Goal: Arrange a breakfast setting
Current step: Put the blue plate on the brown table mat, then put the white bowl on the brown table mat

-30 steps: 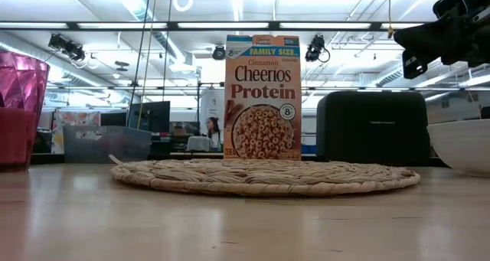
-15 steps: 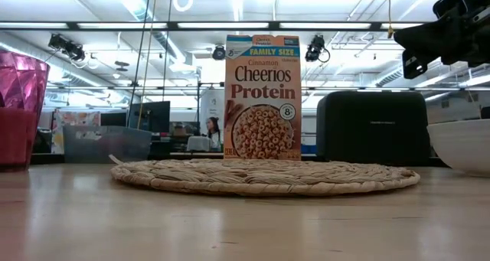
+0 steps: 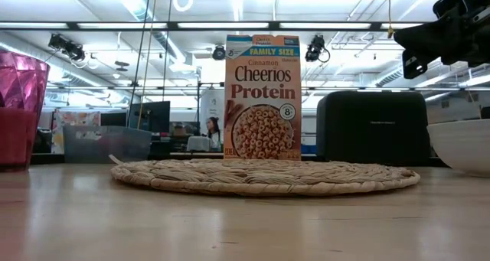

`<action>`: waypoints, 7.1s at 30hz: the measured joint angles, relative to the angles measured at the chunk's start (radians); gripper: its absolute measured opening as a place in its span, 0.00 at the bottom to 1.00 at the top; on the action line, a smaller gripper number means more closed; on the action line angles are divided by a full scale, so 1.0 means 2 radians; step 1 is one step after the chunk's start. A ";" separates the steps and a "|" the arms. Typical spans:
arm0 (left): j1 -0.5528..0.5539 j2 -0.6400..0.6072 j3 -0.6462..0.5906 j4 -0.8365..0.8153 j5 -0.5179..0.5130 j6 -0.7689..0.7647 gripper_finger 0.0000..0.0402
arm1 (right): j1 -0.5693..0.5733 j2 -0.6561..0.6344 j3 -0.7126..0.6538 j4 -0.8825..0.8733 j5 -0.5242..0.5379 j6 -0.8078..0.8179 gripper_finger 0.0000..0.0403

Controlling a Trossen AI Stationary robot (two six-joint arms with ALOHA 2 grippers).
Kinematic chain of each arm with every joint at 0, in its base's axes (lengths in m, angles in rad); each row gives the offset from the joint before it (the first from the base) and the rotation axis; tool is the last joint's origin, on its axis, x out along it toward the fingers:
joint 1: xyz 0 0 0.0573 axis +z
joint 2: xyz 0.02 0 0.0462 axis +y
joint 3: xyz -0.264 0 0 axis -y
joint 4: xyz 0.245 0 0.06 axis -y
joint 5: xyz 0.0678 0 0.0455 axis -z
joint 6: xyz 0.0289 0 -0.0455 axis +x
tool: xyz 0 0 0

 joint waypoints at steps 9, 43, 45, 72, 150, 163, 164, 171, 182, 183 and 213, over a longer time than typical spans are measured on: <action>-0.008 -0.001 0.139 -0.079 -0.049 0.128 0.03 | 0.000 0.000 0.000 0.008 0.023 -0.003 0.06; 0.198 0.009 0.139 -0.139 -0.219 0.937 0.04 | 0.129 0.261 0.240 -0.139 0.164 0.420 0.04; 0.200 0.009 0.118 -0.123 -0.218 0.950 0.04 | 0.155 0.328 0.296 -0.222 0.168 0.425 0.04; 0.192 0.008 0.065 -0.127 -0.212 0.968 0.27 | 0.194 0.681 0.509 -0.689 0.074 0.667 0.47; 0.166 -0.405 0.000 0.139 -0.550 0.688 0.39 | 0.011 0.896 0.615 -0.415 0.086 -0.397 0.10; 0.166 -0.405 0.000 0.143 -0.550 0.687 0.39 | 0.034 0.876 0.627 -0.426 0.106 -0.394 0.28; 0.166 -0.406 0.000 0.143 -0.550 0.687 0.39 | 0.037 0.868 0.631 -0.430 0.106 -0.389 0.29; 0.164 -0.418 0.000 0.164 -0.548 0.709 0.39 | 0.047 0.815 0.640 -0.424 0.104 -0.301 0.33; 0.161 -0.418 0.000 0.229 -0.520 0.762 0.39 | 0.020 0.875 0.639 -0.408 0.052 -0.264 0.33; 0.159 -0.418 0.000 0.230 -0.520 0.762 0.39 | 0.019 0.879 0.639 -0.404 0.052 -0.264 0.33; 0.145 -0.434 0.000 0.231 -0.518 0.767 0.39 | 0.037 0.896 0.647 -0.432 0.061 -0.236 0.04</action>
